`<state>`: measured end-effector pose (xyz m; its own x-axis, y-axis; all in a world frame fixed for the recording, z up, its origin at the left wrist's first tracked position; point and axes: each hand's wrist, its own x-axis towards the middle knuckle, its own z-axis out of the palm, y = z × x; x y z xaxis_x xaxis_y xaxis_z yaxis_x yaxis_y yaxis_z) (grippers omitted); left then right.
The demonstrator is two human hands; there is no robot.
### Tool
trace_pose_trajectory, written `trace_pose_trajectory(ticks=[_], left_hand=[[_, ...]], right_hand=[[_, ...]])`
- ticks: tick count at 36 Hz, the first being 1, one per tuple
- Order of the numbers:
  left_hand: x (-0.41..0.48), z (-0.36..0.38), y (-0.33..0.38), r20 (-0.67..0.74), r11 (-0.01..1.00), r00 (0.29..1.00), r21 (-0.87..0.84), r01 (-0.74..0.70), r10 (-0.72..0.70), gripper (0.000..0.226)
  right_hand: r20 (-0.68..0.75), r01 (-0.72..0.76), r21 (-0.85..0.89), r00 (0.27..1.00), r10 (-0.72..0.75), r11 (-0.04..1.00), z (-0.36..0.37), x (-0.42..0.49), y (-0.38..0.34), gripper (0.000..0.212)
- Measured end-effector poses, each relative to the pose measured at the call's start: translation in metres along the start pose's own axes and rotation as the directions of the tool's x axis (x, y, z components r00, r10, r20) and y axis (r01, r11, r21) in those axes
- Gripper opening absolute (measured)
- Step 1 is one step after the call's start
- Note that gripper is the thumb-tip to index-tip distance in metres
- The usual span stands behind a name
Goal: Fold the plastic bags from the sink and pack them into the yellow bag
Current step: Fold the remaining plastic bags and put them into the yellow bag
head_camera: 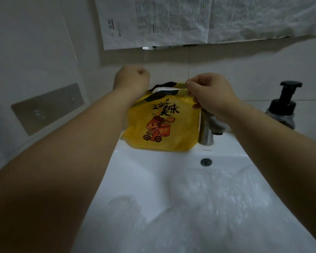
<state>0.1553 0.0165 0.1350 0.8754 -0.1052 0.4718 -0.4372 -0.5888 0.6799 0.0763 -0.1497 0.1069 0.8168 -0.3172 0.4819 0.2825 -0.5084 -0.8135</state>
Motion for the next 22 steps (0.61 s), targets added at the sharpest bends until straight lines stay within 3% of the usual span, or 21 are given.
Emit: trace_pose_trajectory(ticks=[4, 7, 9, 16, 22], left_hand=[[-0.031, -0.006, 0.009, 0.077, 0.992, 0.990, -0.039, -0.116, 0.119, 0.024], [-0.057, -0.006, 0.012, 0.055, 0.986, 0.988, -0.084, -0.141, 0.146, 0.020], [-0.080, 0.000, 0.012, 0.048, 0.983, 0.989, -0.129, -0.131, 0.138, 0.015], [-0.160, 0.032, -0.008, 0.299, 0.989, 0.952, -0.143, -0.029, 0.071, 0.012], [-0.171, 0.024, -0.006, 0.241, 0.989, 0.970, -0.149, 0.009, 0.027, 0.012]], right_hand=[[-0.008, -0.027, 0.028, 1.000, 0.027, 0.999, -0.006, -0.024, -0.011, 0.017], [-0.001, -0.043, 0.043, 0.999, 0.043, 0.998, -0.011, -0.049, -0.014, 0.013], [0.005, -0.065, 0.054, 0.998, 0.065, 0.996, -0.016, -0.070, -0.012, 0.016], [0.041, -0.165, -0.028, 0.985, 0.166, 0.986, -0.029, -0.141, 0.016, 0.023], [0.070, -0.197, -0.072, 0.977, 0.202, 0.978, -0.041, -0.160, 0.019, 0.017]])
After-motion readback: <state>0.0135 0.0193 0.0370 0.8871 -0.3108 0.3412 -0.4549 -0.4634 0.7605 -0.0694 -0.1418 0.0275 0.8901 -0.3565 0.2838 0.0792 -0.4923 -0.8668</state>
